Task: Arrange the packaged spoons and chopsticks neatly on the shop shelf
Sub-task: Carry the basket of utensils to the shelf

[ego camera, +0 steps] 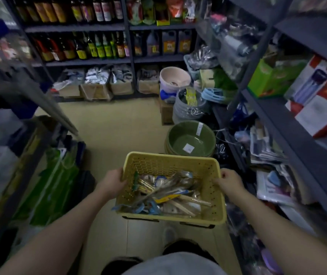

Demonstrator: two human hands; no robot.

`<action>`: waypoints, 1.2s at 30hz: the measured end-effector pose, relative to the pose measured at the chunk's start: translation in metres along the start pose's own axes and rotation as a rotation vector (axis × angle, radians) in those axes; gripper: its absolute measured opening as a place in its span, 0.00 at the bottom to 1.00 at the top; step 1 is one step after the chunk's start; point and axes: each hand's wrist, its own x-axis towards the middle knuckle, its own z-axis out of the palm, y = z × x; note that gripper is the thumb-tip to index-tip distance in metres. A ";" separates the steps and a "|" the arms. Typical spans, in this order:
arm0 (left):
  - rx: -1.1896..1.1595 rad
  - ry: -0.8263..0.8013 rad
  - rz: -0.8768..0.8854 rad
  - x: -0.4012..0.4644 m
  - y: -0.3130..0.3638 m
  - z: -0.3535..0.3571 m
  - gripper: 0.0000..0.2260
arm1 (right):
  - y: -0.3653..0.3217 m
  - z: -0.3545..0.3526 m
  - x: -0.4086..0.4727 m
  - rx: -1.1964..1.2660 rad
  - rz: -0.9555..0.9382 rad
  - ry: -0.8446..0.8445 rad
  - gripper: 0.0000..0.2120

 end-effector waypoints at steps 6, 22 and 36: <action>0.060 -0.039 0.047 0.154 0.038 -0.049 0.11 | -0.072 -0.012 0.127 -0.034 0.064 -0.024 0.06; 0.376 -0.469 0.519 0.572 0.187 -0.060 0.07 | -0.106 0.038 0.350 0.040 0.595 0.183 0.08; 0.425 -0.477 0.836 0.693 0.272 0.144 0.02 | 0.022 0.114 0.448 0.578 1.062 0.477 0.10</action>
